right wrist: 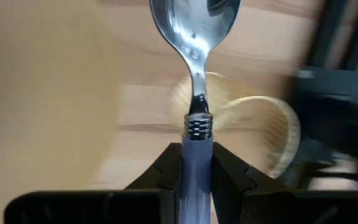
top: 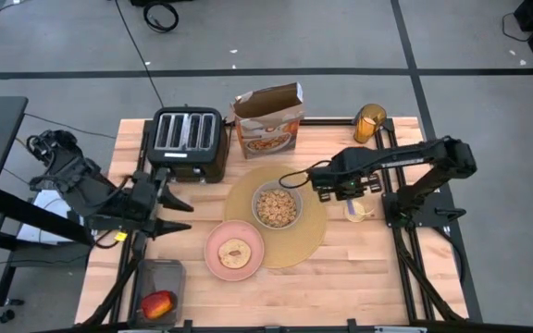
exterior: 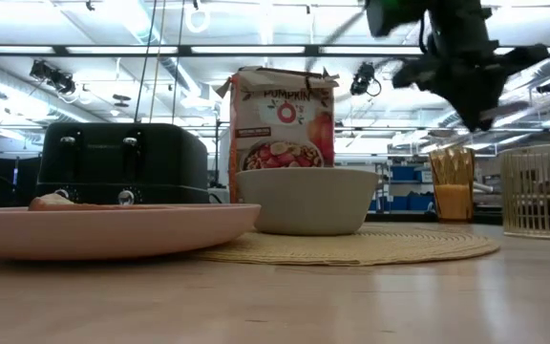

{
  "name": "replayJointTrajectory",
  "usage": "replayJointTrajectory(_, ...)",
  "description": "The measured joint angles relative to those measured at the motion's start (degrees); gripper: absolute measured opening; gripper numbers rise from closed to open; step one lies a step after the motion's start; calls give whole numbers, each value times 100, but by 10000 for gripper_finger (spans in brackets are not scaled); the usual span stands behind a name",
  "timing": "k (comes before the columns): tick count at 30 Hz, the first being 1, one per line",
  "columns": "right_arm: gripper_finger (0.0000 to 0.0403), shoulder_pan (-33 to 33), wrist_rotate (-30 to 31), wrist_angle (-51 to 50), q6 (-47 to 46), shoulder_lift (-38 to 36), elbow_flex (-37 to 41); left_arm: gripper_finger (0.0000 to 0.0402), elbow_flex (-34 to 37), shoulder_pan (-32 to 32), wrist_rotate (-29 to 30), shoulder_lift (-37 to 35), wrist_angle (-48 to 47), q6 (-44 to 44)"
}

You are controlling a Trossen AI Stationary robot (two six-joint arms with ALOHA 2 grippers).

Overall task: Arrange a breakfast setting
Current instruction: Put the purple spoon from the gold pen holder on the brown table mat to the left of the gray bowl

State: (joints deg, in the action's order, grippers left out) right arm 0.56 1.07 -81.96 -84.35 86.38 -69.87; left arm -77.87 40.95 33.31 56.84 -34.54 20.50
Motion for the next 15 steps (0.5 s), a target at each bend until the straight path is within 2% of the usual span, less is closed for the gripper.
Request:
replayJointTrajectory(4,61,-285,215,803,-421,-46,0,181,0,80,216,11,37,-36)
replayJointTrajectory(10,61,-420,228,2084,-592,856,0,181,0,-103,417,11,39,-75)
replayJointTrajectory(15,61,-265,-97,2002,-360,1634,6,181,0,-201,421,11,37,13)
